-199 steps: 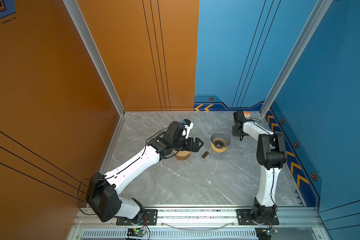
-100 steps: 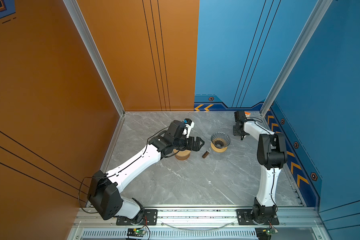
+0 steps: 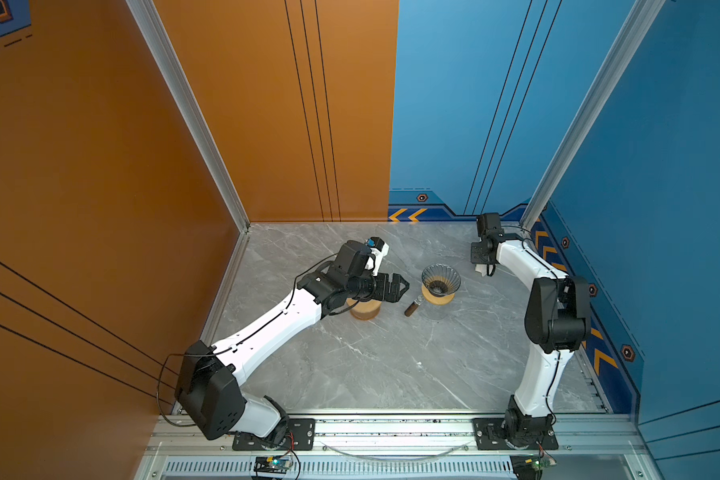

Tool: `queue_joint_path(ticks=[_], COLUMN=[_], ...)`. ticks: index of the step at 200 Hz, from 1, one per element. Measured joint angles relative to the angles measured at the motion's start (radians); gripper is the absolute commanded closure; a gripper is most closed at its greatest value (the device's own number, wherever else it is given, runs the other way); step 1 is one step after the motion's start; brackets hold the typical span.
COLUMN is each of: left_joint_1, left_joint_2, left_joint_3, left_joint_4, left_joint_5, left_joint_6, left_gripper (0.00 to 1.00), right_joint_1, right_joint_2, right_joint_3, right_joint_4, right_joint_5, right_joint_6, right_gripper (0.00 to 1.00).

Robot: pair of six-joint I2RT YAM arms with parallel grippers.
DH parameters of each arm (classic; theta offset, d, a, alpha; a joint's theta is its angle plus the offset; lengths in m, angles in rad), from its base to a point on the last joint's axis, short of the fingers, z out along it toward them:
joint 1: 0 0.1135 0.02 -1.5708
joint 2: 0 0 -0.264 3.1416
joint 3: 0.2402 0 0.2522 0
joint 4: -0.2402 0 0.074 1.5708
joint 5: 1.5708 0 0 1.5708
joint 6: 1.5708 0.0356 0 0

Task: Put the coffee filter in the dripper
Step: 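Pull the white filter up out of the pack with the right gripper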

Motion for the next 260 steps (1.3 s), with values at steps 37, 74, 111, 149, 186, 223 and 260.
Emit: queue_joint_path(ticks=[37,74,111,149,186,223,260], left_joint_1=[0.000,0.000,0.000,0.000,0.000,0.000,0.000], left_joint_2=[0.001,0.008,0.016,0.021,0.028,0.031,0.031], left_joint_3=[0.000,0.000,0.000,0.004,0.018,0.030,0.032], left_joint_4=[0.000,0.000,0.000,0.001,0.002,0.009,0.016], left_joint_5=[0.000,0.008,0.017,0.026,0.027,0.034,0.041], left_joint_6=[0.000,0.000,0.000,0.000,0.000,0.000,0.000], left_gripper=[0.02,0.02,0.02,0.02,0.02,0.02,0.02], right_joint_1=[0.002,0.009,0.011,0.015,0.030,0.036,0.038], right_joint_2=[-0.021,-0.081,-0.128,-0.163,-0.253,-0.371,-0.455], right_joint_3=[-0.006,-0.023,-0.024,-0.030,-0.043,-0.047,-0.035], right_joint_4=[-0.034,-0.063,-0.083,-0.116,-0.152,-0.194,-0.264], right_joint_5=[-0.015,-0.031,-0.034,-0.042,-0.072,-0.125,-0.203], right_joint_6=[0.001,0.003,0.003,0.003,0.001,-0.008,-0.032], right_gripper=[1.00,1.00,1.00,1.00,1.00,1.00,1.00])
